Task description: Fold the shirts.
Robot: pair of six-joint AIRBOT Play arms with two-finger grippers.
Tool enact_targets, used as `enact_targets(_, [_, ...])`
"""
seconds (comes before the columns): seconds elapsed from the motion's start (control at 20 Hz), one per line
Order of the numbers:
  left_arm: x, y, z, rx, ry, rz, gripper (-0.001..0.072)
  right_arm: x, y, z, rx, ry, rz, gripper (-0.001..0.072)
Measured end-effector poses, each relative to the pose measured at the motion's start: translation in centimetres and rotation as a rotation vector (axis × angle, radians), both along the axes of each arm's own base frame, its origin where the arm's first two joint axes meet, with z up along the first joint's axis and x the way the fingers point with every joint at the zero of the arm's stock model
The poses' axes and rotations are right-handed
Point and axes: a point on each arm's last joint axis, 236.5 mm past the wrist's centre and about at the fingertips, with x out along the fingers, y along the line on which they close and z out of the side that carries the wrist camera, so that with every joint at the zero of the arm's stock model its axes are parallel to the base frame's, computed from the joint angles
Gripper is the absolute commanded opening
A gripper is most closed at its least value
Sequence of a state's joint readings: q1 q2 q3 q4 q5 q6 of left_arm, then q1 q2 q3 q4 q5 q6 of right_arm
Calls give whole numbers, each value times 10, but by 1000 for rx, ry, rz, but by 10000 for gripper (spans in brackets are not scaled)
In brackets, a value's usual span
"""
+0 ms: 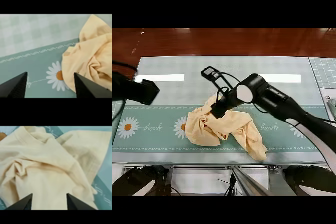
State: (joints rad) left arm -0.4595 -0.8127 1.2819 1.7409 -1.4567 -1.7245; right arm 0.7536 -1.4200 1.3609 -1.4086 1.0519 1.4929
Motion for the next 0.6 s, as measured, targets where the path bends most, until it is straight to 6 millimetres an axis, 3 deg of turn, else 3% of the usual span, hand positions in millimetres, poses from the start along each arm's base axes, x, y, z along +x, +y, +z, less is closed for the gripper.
enact_targets(0.15, [-4,-22,-56,-73,109,-24,677,29,-63,29,-76,-82,-93,494])
enact_targets(0.35, [-20,-23,-133,-207,287,44,677,64,-194,80,-160,-173,-359,493])
enact_targets(0.5, [-34,-14,-170,-358,400,117,674,65,-290,98,-176,-175,-580,494])
enact_targets(0.6, [-42,-5,-188,-466,454,169,674,53,-342,97,-162,-135,-705,493])
